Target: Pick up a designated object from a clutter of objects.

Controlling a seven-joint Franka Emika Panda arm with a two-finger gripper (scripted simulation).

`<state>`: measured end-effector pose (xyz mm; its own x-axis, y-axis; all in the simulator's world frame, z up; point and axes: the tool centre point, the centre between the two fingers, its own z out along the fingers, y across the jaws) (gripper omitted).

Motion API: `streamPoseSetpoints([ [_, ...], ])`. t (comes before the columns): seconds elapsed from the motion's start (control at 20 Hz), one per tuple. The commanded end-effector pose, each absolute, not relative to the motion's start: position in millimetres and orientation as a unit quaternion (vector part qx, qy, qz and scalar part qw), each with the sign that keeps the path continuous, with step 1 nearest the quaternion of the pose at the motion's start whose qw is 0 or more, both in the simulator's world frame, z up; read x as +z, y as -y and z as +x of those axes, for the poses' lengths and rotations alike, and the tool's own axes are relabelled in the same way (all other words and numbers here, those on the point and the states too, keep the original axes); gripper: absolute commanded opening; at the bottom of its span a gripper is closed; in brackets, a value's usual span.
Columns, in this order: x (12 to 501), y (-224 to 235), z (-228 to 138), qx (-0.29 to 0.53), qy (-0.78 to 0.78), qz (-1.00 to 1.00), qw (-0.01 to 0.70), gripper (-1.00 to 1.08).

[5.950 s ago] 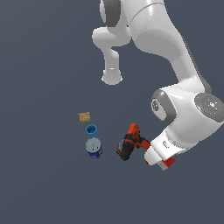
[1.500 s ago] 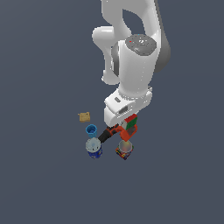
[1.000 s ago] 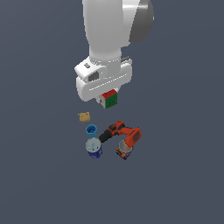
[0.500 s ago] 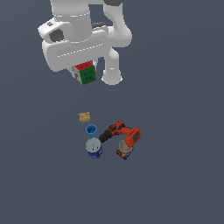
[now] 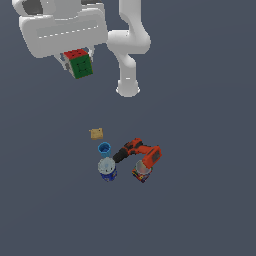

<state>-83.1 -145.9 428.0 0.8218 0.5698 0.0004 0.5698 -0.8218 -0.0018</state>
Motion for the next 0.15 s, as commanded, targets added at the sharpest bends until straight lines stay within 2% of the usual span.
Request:
streamPoseSetpoints([
  [0.0,433.6,150.8,-85.1,0.0,0.299,-0.954,0.0,-1.0],
  [0.1,434.6,151.9,-85.6,0.0,0.299,-0.954,0.0,-1.0],
])
